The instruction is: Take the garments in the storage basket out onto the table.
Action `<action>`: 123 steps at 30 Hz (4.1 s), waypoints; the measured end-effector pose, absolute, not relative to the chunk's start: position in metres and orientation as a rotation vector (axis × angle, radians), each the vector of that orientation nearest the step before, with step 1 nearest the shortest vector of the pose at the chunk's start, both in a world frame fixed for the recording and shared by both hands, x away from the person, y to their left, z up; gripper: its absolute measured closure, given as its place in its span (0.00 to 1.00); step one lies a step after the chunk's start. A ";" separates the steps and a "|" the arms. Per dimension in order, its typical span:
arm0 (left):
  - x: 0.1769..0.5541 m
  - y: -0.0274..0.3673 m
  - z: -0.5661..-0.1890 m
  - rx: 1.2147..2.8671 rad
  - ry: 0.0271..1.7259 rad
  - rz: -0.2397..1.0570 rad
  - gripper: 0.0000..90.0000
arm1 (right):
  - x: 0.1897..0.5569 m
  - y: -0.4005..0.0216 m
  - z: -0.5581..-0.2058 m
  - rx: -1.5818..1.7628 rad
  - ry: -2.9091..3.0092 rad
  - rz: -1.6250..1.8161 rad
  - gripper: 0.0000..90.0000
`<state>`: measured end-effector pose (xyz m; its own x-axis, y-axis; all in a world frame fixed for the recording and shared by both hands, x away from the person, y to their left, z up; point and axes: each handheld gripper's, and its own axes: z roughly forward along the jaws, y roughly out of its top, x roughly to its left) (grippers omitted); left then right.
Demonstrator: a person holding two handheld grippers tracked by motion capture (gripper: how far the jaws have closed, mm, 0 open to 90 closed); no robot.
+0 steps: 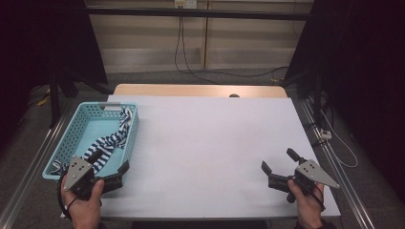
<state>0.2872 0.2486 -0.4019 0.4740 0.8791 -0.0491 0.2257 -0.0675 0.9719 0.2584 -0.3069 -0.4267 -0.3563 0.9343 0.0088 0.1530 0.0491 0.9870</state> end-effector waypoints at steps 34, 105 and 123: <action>0.327 0.282 -0.367 1.665 1.052 0.629 0.05 | 0.262 -0.306 -0.427 1.118 1.618 1.390 0.00; 0.455 0.290 -0.426 2.336 1.477 0.347 0.33 | 0.262 -0.302 -0.427 1.089 1.666 1.387 0.00; 0.452 0.294 -0.417 2.324 1.469 0.286 0.82 | 0.260 -0.302 -0.427 1.091 1.667 1.383 0.00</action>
<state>0.4523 0.2938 -0.4173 0.4344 0.9003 -0.0279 0.8239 -0.3847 0.4162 0.2602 -0.3019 -0.4274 -0.3994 0.9168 -0.0010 0.1683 0.0744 0.9829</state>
